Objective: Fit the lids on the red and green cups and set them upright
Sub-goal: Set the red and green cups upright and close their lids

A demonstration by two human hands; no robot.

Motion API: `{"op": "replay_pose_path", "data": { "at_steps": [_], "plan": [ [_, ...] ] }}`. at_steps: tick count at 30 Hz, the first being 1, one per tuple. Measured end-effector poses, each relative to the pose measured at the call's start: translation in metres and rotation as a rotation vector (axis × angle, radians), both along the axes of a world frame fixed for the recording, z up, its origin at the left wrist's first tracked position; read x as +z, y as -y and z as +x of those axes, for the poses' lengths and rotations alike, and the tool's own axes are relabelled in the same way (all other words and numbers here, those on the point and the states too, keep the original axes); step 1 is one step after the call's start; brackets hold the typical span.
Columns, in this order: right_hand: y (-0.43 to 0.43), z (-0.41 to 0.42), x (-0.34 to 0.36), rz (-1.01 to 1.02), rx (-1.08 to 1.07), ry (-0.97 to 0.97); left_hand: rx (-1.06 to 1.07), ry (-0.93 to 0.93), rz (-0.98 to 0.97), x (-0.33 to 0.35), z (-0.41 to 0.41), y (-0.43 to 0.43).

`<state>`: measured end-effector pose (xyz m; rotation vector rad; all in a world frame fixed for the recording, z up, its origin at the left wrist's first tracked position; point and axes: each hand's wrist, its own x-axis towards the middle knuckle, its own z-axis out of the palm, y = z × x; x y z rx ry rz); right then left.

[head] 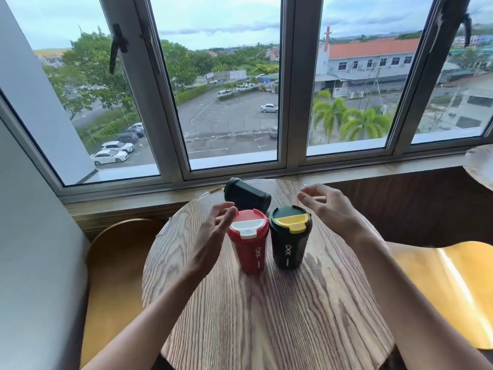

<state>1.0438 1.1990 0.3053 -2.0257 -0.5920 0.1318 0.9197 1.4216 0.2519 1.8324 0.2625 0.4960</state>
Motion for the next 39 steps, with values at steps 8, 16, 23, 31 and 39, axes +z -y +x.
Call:
{"op": "replay_pose_path", "data": {
  "at_steps": [8,16,23,31,39],
  "plan": [
    [-0.059,0.091,-0.012,-0.168,0.204,-0.067,0.075,-0.106,-0.004,0.017,0.014,-0.003],
    [-0.158,0.154,-0.044,-0.473,0.475,-0.057,0.153,-0.301,-0.272,0.02,0.013,0.004],
    [-0.189,0.158,-0.063,-0.402,0.473,-0.157,0.258,-0.295,-0.419,0.014,0.01,0.016],
    [-0.167,0.16,-0.074,-0.022,0.534,-0.294,0.274,-0.289,-0.408,0.016,0.011,0.019],
    [-0.115,0.149,-0.09,0.239,0.626,-0.302,0.252,-0.289,-0.418,0.009,0.012,0.015]
  ]
}}
